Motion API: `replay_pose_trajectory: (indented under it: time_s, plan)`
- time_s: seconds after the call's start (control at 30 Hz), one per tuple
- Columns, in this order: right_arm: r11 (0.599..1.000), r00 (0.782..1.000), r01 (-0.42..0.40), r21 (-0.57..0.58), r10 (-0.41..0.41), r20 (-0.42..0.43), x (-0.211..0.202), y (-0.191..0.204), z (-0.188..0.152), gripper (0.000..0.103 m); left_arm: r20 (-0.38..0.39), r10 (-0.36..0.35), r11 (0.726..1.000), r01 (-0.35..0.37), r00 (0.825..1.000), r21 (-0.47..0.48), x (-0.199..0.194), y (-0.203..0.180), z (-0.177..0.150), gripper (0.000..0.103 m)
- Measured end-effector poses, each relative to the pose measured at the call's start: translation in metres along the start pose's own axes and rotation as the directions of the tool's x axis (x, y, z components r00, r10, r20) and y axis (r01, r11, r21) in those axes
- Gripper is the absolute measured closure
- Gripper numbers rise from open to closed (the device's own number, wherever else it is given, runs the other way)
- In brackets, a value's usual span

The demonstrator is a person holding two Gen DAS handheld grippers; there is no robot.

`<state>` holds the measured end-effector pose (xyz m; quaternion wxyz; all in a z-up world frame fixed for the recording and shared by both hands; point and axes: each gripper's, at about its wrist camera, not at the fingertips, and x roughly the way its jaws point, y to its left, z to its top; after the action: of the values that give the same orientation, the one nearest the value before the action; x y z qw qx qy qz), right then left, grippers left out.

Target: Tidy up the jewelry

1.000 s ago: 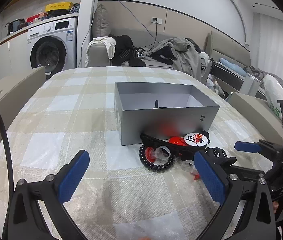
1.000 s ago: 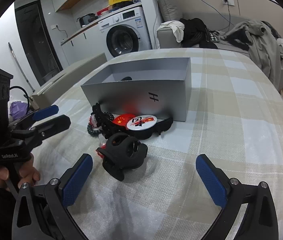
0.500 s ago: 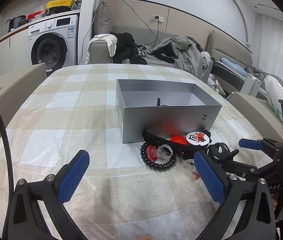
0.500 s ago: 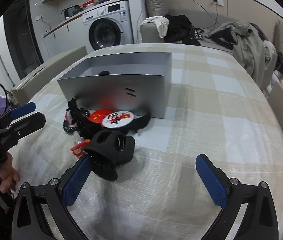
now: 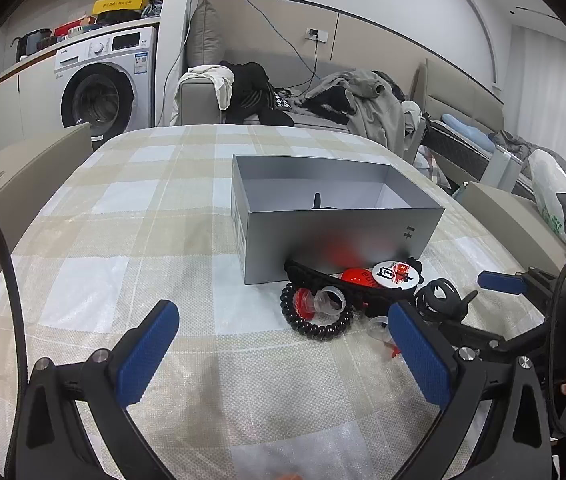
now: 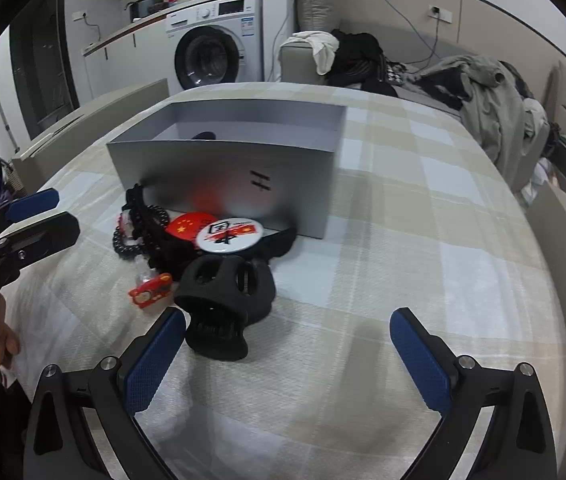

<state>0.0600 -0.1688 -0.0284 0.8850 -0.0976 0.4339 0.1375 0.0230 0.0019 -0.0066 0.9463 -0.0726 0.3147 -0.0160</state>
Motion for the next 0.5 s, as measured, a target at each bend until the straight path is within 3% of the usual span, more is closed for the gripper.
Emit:
replay_pose_trajectory:
  time_s: [0.13, 0.3, 0.37, 0.5]
  plan:
    - [0.999, 0.999, -0.035, 0.038, 0.035, -0.001, 0.0, -0.008, 0.002, 0.002, 0.0, 0.002, 1.0, -0.002, 1.0, 0.003, 0.0, 0.0, 0.0, 0.001]
    - [0.997, 0.997, -0.074, 0.001, 0.074, -0.004, 0.0, 0.002, 0.005, 0.013, -0.003, 0.0, 1.0, 0.0, 1.0, 0.005, 0.001, 0.0, 0.0, 0.001]
    - [0.997, 0.996, -0.083, -0.01, 0.083, -0.012, 0.002, 0.007, 0.004, 0.029, -0.004, 0.0, 1.0, 0.0, 1.0, 0.006, 0.002, -0.001, 0.0, 0.001]
    - [0.992, 0.992, -0.122, -0.02, 0.122, -0.014, 0.003, 0.012, 0.003, 0.043, -0.015, -0.001, 1.0, 0.001, 1.0, 0.008, 0.003, -0.001, -0.001, 0.001]
